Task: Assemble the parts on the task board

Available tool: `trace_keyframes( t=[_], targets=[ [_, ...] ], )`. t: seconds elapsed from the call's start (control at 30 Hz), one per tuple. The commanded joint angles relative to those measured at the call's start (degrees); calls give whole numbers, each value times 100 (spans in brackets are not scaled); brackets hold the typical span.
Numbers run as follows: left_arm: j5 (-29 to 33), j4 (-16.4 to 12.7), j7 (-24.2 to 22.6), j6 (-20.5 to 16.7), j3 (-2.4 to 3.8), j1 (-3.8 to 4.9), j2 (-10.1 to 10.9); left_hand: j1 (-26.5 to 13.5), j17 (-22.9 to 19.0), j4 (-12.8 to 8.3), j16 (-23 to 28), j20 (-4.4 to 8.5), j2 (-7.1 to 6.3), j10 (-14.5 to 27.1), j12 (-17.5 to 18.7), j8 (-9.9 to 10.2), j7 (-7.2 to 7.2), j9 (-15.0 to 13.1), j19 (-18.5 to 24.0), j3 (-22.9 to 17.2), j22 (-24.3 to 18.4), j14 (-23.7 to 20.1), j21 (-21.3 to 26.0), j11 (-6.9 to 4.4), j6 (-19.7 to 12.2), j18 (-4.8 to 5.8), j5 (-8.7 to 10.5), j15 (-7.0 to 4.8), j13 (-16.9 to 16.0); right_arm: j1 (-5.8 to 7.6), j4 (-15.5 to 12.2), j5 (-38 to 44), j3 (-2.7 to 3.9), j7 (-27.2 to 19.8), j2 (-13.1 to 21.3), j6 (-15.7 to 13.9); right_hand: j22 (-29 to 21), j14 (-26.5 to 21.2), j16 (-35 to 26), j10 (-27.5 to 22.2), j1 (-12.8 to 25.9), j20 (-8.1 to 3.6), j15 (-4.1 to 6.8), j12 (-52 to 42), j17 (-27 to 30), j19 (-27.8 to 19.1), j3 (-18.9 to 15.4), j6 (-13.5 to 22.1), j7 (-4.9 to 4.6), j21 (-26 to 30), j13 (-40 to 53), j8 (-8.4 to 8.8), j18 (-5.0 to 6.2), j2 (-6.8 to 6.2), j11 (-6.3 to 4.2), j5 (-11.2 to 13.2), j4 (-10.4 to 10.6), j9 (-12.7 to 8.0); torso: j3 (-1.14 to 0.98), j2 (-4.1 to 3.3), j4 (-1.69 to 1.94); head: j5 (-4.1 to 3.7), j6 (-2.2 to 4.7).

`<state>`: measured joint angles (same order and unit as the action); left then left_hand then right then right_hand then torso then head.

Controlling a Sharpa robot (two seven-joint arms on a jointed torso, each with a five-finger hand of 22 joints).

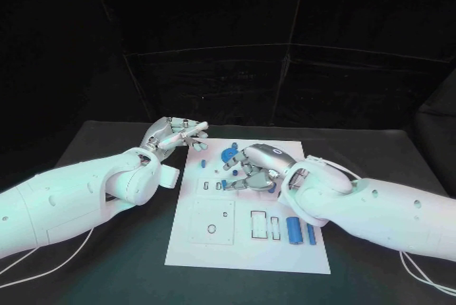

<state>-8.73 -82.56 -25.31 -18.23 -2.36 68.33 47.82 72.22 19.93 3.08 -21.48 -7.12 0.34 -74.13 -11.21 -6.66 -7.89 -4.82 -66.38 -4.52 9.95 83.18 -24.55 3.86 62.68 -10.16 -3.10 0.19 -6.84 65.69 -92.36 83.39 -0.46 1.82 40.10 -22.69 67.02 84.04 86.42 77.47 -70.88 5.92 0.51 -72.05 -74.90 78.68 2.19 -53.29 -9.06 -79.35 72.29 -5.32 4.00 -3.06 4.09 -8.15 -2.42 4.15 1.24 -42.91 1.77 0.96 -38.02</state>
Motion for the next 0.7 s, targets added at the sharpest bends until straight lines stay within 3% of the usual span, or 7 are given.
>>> trace_keyframes(
  t=[0.03,0.13,0.27,0.33,0.4,0.53,0.7],
  targets=[
    [-1209,8,951,253,7,84,50,-71,1515,83,-1695,217,3,-342,-169,-27,161,-23,-453,10,273,237,-483,-137,189,24,-34,-201,-207,200,-113,-1447,15,-934,260,234,-89,386,-21,-51,-74,-3,-28,15,-596,-56,-59,-35,-2,54,-18,-30,87,11,4,-35,1,8,-32,80,0,18,-23],
    [-1967,-15,1870,666,8,186,92,-185,3787,189,-4023,332,-46,-606,-567,-25,203,-65,-640,118,582,438,-961,-271,228,-2,39,-274,-598,404,-118,-1904,16,-972,501,337,-91,388,-21,-38,-110,-8,-23,-8,-605,-55,-76,-44,3,60,0,-52,87,56,-2,-53,6,9,-45,133,-6,10,-51],
    [-3077,-37,3301,1342,7,361,82,-383,5033,448,-5223,408,104,-572,-1134,-130,225,-154,-734,239,1046,490,-1550,-298,200,9,27,-323,-1147,585,-68,-2469,19,-1001,787,357,-83,392,-19,-19,-155,-16,-15,-36,-620,-46,-97,-49,9,61,18,-78,84,119,-10,-99,11,9,-58,196,-14,7,-74],
    [-3432,-44,3867,1616,7,425,53,-513,5713,624,-5833,439,103,-514,-1582,-261,287,-232,-976,378,2026,550,-2389,-318,189,125,-19,-359,-1533,644,1,-2741,22,-1022,883,333,-85,395,-18,-17,-195,-19,-13,-43,-627,-42,-111,-27,7,64,20,-82,84,151,-10,-153,4,4,-71,222,-26,9,-83],
    [-3787,-52,4381,1882,7,480,-2,-553,6391,862,-6406,467,135,-267,-2996,-588,303,-425,-1009,592,2959,582,-3207,-370,112,232,5,-381,-2899,690,91,-2945,24,-1036,964,297,-84,396,-20,-14,-220,-22,-12,-53,-627,-37,-130,-19,7,66,24,-93,83,172,-10,-206,1,2,-83,244,-34,23,-91],
    [-4405,-21,4949,2221,5,543,-159,-690,6850,1224,-6749,471,154,-143,-4708,-1191,395,-840,-1019,1003,3921,649,-3993,-379,-46,321,6,-416,-4597,727,216,-3093,26,-1032,1031,267,-88,395,-23,-21,-225,-22,-12,-45,-622,-38,-138,-17,7,68,15,-97,83,176,-10,-221,1,2,-88,270,-42,21,-115],
    [-4929,69,5243,2469,-16,588,-400,-870,6908,1350,-6788,502,137,-93,-5053,-1536,419,-1122,-978,1339,4211,659,-4222,-441,-161,342,36,-428,-4946,746,333,-3154,26,-983,1036,268,-91,394,-25,-17,-227,-22,-12,-50,-618,-38,-142,-18,7,70,20,-99,84,178,-10,-227,1,2,-95,274,-52,28,-110]
  ],
)
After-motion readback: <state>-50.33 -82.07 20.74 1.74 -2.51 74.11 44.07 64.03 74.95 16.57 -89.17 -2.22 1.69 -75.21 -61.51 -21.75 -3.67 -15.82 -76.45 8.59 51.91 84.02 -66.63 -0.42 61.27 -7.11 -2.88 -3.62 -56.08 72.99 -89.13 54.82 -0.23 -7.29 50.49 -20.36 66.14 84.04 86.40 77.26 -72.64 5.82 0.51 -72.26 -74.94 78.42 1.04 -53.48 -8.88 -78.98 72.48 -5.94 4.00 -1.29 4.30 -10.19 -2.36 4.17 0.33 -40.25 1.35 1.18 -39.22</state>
